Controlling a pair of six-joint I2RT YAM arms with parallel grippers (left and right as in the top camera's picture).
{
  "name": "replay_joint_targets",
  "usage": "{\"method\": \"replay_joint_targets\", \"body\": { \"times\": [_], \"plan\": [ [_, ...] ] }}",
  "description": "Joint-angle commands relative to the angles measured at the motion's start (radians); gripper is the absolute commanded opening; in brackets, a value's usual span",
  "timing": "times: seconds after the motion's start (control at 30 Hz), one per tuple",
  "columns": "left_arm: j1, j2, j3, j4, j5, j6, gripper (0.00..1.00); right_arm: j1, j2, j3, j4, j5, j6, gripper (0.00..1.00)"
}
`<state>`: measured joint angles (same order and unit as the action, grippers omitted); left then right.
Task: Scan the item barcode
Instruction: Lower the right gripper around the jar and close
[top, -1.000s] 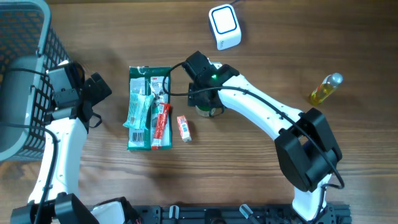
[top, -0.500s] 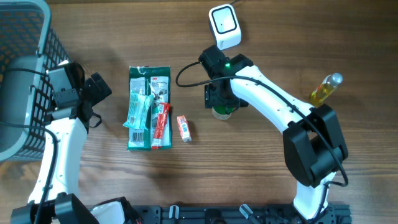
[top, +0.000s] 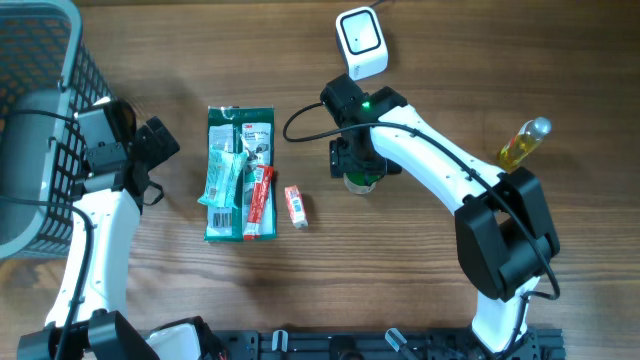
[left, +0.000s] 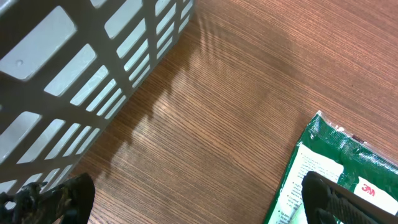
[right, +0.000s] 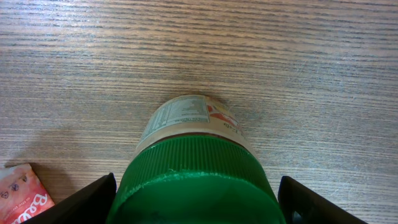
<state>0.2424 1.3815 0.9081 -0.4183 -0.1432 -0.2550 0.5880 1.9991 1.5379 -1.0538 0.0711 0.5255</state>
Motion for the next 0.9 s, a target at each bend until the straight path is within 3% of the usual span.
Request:
{"method": "replay_joint_targets", "body": {
  "times": [0.0, 0.3, 0.43, 0.6, 0.87],
  "plan": [
    [0.004, -0.013, 0.012, 0.003, 0.005, 0.013, 1.0, 0.003, 0.006, 0.002, 0.006, -0.01, 0.001, 0.84],
    [0.004, -0.013, 0.012, 0.003, 0.005, 0.013, 1.0, 0.003, 0.006, -0.107, 0.117, -0.021, 0.0, 0.83],
    [0.004, -0.013, 0.012, 0.003, 0.005, 0.012, 1.0, 0.003, 0.006, -0.125, 0.143, -0.02, 0.0, 0.76],
    [0.004, -0.013, 0.012, 0.003, 0.005, 0.013, 1.0, 0.003, 0.006, -0.125, 0.144, -0.02, 0.0, 0.82],
    [0.004, -0.013, 0.012, 0.003, 0.005, 0.012, 1.0, 0.003, 0.006, -0.127, 0.143, -0.021, 0.001, 0.77]
  ]
}}
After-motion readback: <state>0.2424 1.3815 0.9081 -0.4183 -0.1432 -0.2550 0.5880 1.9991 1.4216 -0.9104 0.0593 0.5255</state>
